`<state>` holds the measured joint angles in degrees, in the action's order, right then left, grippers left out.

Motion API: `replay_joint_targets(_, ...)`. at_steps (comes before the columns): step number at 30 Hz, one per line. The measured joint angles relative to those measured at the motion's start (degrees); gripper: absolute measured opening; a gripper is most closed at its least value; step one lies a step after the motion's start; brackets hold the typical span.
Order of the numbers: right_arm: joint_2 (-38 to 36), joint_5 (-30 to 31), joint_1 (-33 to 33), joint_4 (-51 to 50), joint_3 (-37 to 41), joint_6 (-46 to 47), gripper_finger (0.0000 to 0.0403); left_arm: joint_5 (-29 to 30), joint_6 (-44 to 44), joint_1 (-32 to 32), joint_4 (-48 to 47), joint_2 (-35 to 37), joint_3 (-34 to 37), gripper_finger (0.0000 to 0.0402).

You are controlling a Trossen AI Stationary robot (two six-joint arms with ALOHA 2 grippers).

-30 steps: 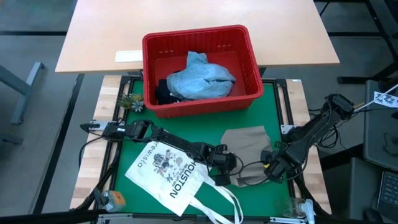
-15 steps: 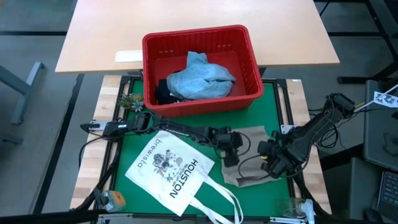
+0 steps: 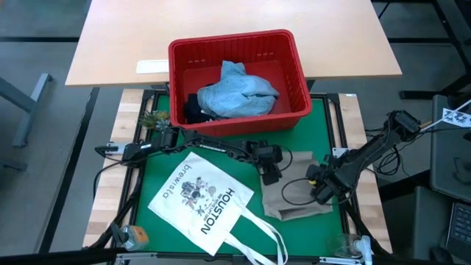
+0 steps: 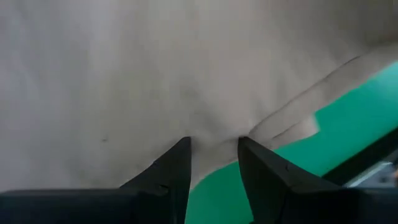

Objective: Fold Laundry from Bin
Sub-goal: Fold the beige shorts

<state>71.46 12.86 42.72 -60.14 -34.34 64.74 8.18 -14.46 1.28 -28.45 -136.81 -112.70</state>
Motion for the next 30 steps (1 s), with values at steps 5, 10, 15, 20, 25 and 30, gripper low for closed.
replay_joint_targets(5, 0.0, -1.96, 0.0, 1.83, 1.24, 0.14, 0.0133, -0.08, 0.0, -0.26, 1.28, 0.0, 2.46, 0.0112)
replay_joint_targets(10, 0.0, -3.38, 0.0, -0.48, -0.73, -0.08, 0.0133, 0.07, 1.4, -0.24, 1.2, 0.0, 1.14, 0.0112)
replay_joint_targets(15, 0.0, -2.13, 0.0, -8.31, -6.49, -0.08, 0.0133, 0.24, 3.0, -0.26, -0.52, 0.0, -3.29, 0.0112)
replay_joint_targets(20, -0.02, 5.36, 0.0, -12.96, -11.94, -0.68, 0.0133, 0.22, 5.69, -0.26, -6.42, 0.0, -8.85, 0.0112)
replay_joint_targets(25, -0.02, 16.69, -0.12, -13.5, -12.86, -1.17, 0.0133, 1.1, 7.8, -0.31, -15.56, 0.0, -13.16, 0.0112)
replay_joint_targets(30, -0.02, 20.74, -4.02, -13.37, -12.86, -3.15, 0.0133, 1.8, 7.59, -0.31, -20.62, 0.0, -13.59, 0.0112)
